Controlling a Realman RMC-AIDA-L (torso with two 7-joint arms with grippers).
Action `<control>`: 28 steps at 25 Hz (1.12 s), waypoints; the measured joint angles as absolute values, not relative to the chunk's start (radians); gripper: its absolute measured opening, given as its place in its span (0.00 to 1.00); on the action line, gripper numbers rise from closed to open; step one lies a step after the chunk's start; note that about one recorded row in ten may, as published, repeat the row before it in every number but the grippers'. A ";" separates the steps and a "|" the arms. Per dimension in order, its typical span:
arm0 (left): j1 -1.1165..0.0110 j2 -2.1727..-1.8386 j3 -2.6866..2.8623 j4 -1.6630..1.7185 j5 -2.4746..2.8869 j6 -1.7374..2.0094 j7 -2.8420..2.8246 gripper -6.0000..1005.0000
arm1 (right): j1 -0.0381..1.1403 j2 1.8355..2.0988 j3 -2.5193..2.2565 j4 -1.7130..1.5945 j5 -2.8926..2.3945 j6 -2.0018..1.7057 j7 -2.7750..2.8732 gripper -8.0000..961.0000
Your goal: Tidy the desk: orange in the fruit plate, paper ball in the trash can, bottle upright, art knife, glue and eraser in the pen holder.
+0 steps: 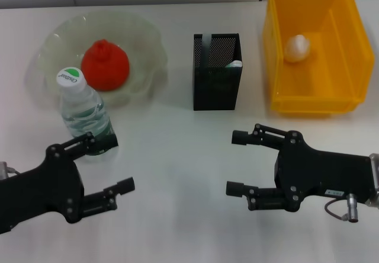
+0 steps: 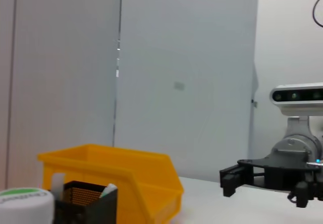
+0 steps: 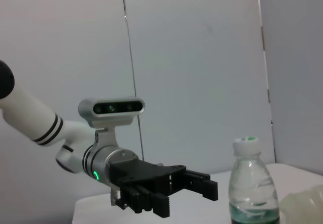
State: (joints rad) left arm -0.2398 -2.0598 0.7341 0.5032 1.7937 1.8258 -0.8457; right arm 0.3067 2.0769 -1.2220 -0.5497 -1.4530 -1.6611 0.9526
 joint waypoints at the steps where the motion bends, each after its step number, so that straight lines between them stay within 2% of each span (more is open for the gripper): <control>1: -0.240 -2.060 0.734 0.503 1.794 1.826 -0.846 0.78 | 0.307 2.077 -1.222 -0.550 -1.453 -1.661 0.953 0.80; 5: -0.238 -2.061 0.743 0.503 1.794 1.824 -0.845 0.78 | 0.308 2.077 -1.221 -0.543 -1.455 -1.653 0.952 0.88; 28: -0.212 -2.065 0.735 0.494 1.791 1.828 -0.815 0.78 | 0.304 2.083 -1.194 -0.517 -1.449 -1.621 0.928 0.88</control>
State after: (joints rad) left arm -0.2125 -2.0654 0.7348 0.4939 1.7907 1.8283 -0.8148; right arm 0.3043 2.0825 -1.1940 -0.5169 -1.4487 -1.6206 0.9279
